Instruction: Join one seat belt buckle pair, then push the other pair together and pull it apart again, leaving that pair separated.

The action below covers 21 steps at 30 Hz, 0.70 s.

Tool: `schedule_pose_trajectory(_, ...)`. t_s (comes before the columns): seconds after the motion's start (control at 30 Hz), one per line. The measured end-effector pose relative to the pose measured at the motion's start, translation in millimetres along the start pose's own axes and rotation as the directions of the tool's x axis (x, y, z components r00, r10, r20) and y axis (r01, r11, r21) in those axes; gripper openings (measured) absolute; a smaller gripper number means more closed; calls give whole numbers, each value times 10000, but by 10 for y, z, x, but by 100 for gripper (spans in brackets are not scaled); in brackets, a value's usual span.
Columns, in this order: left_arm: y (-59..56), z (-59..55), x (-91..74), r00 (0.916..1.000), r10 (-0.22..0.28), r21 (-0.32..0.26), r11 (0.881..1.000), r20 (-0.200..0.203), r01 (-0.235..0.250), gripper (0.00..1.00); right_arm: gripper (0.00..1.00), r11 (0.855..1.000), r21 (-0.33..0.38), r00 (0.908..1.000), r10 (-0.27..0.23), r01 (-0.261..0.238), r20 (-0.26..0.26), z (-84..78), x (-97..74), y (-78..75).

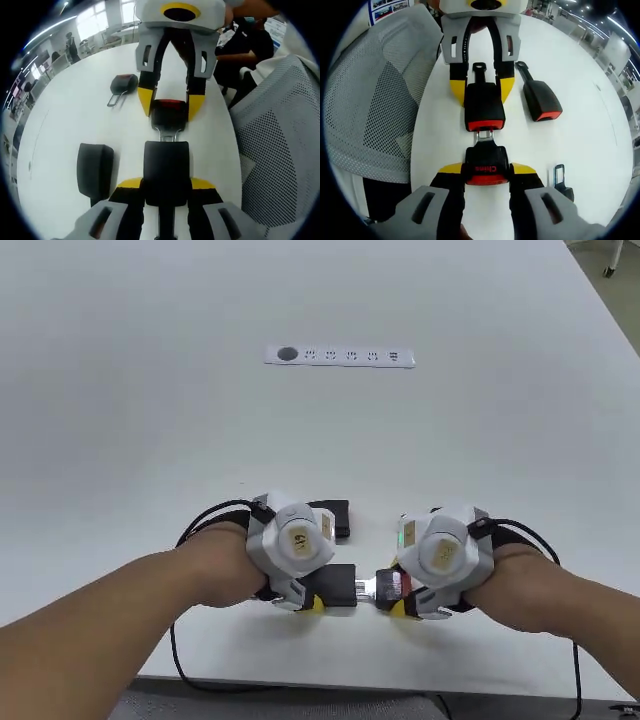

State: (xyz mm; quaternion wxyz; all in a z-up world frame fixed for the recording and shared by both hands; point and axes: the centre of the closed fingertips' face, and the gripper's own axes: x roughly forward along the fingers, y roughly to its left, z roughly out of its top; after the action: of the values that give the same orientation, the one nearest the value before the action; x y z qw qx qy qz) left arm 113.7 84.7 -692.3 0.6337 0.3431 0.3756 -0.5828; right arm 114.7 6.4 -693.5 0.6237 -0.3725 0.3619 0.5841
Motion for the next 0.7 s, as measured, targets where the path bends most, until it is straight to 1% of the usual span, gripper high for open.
schedule_pose_trajectory(0.07,2,0,-1,10000,9,-43,10000,5,-9,33,32,9999,112,9997,78,-80,210,-4,8,-8)
schedule_pose_trajectory(0.13,-1,0,3,10000,-6,48,10000,-18,6,33,32,9997,168,9992,144,-150,382,4,7,-8)
schedule_pose_trajectory(0.3,13,-15,14,9999,-102,192,9998,-1,102,33,31,9999,120,9991,112,-117,411,48,23,-6)
schedule_pose_trajectory(0.37,9,-14,14,10000,-98,165,9998,16,98,33,31,9999,80,9989,139,-143,439,92,47,0)
schedule_pose_trajectory(0.4,8,-11,15,9999,-110,164,9998,37,109,33,31,9998,69,9982,166,-170,580,144,68,2)
schedule_pose_trajectory(0.5,20,-19,26,9999,-122,183,9998,23,122,32,30,9999,-6,9983,166,-166,550,204,108,-8)
schedule_pose_trajectory(0.53,20,-38,17,9999,-123,183,9998,-56,124,32,30,9987,-245,9968,465,-450,644,253,126,28)
schedule_pose_trajectory(0.57,16,-33,19,9999,-136,204,9997,-14,137,32,30,9997,-86,9989,233,-230,418,185,108,2)
schedule_pose_trajectory(0.63,2,-19,14,9999,-130,241,9996,-31,131,32,30,9997,28,9980,227,-229,594,193,115,6)
schedule_pose_trajectory(0.7,-1,-12,18,9999,-155,286,9995,-76,158,32,30,9998,51,9982,203,-206,570,199,123,19)
